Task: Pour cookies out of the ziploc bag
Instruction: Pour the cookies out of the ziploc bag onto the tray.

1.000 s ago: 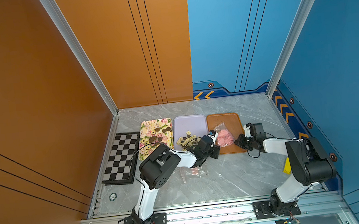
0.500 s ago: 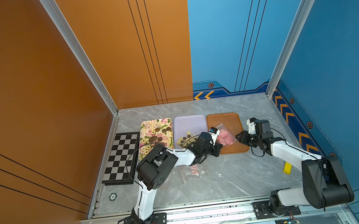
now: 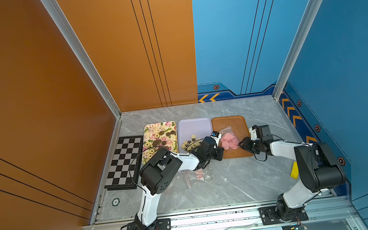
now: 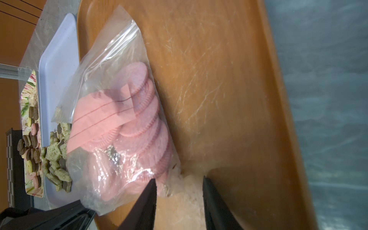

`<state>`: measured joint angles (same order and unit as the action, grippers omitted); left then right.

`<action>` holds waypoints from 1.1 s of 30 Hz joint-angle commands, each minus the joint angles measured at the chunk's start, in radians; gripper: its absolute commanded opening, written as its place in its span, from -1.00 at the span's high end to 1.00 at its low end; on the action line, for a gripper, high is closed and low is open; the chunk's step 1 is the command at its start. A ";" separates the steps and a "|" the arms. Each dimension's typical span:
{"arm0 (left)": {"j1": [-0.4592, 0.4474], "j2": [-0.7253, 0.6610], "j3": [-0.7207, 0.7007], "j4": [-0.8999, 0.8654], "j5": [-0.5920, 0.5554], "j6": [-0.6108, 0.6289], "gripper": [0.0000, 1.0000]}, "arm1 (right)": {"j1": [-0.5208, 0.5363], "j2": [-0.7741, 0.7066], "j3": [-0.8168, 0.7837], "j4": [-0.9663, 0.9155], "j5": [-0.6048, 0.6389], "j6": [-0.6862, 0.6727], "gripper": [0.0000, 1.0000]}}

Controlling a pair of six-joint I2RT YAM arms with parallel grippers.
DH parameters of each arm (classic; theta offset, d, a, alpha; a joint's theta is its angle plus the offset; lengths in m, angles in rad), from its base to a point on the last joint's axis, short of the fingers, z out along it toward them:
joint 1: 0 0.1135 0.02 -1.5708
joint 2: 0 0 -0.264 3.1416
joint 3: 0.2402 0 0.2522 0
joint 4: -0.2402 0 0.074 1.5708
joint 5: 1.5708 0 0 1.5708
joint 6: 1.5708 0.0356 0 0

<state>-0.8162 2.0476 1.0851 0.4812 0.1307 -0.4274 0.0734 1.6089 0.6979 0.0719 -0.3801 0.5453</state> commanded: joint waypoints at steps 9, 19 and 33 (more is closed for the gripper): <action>0.011 0.014 -0.009 -0.007 -0.008 0.001 1.00 | 0.018 0.118 -0.053 0.216 -0.069 0.089 0.43; 0.011 0.016 -0.010 -0.007 0.001 0.004 1.00 | 0.015 0.105 -0.109 0.275 -0.095 0.114 0.75; 0.009 -0.024 -0.019 -0.007 0.033 0.028 1.00 | 0.006 -0.052 -0.116 0.168 -0.094 0.104 1.00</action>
<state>-0.8143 2.0476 1.0794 0.4812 0.1345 -0.4252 0.0807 1.6127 0.5838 0.3172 -0.4747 0.6548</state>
